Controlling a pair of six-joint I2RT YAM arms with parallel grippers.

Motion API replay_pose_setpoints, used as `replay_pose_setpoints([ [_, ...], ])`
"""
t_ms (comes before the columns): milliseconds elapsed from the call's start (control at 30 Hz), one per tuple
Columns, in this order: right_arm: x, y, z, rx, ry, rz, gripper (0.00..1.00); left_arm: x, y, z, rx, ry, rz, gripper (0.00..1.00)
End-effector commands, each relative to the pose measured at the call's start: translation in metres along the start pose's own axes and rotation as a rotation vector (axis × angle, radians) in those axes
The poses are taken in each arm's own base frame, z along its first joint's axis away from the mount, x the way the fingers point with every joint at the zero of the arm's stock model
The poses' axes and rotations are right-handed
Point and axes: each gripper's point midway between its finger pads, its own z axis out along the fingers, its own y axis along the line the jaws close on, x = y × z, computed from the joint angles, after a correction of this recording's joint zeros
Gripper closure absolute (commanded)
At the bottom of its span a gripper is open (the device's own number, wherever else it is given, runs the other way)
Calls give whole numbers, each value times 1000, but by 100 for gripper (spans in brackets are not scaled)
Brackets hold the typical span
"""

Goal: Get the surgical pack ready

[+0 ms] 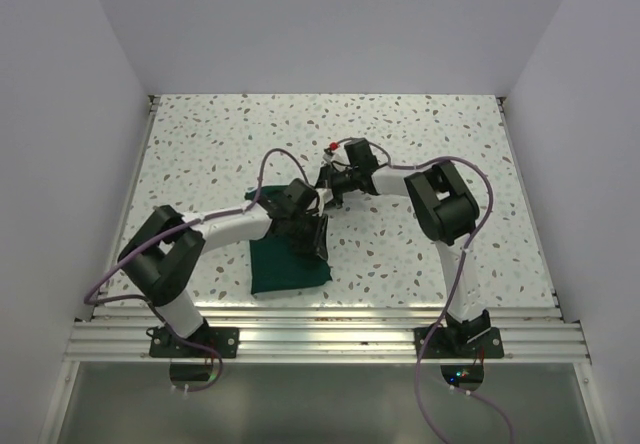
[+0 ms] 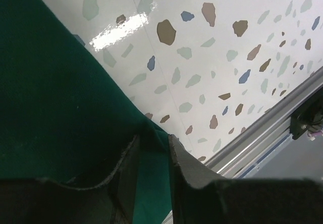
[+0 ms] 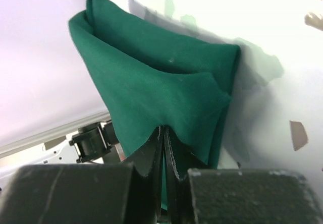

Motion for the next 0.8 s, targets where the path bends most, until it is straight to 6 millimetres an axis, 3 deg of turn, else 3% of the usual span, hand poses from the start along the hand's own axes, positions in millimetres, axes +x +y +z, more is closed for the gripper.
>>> replay_pose_setpoints([
  [0, -16, 17, -8, 12, -34, -77, 95, -16, 7, -27, -91, -81, 55, 66],
  [67, -17, 27, -16, 16, -35, -93, 95, -24, 4, -52, -104, -123, 54, 59],
  [133, -18, 33, -24, 26, -40, -106, 95, -32, 17, -72, -141, -161, 13, 56],
  [167, -15, 42, -30, 27, -39, -125, 95, -43, 24, -91, -145, -218, -23, 53],
  [267, -7, 45, -45, 77, -35, -139, 94, -46, 49, -115, -178, -262, -98, 53],
  [300, -5, 46, -50, 94, -34, -141, 94, -52, 70, -123, -215, -284, -156, 53],
  [333, -3, 53, -58, 111, -42, -159, 93, -51, 81, -127, -241, -288, -181, 53],
  [400, 10, 44, -69, 187, -18, -161, 93, -51, 114, -133, -313, -291, -255, 54],
  [500, 32, 35, -87, 272, 9, -172, 93, -55, 146, -137, -377, -298, -331, 65],
  [633, 66, 21, -103, 336, 42, -152, 92, -69, 173, -136, -420, -281, -384, 69],
  [767, 100, 0, -100, 409, 87, -149, 92, -76, 191, -126, -454, -247, -425, 75],
])
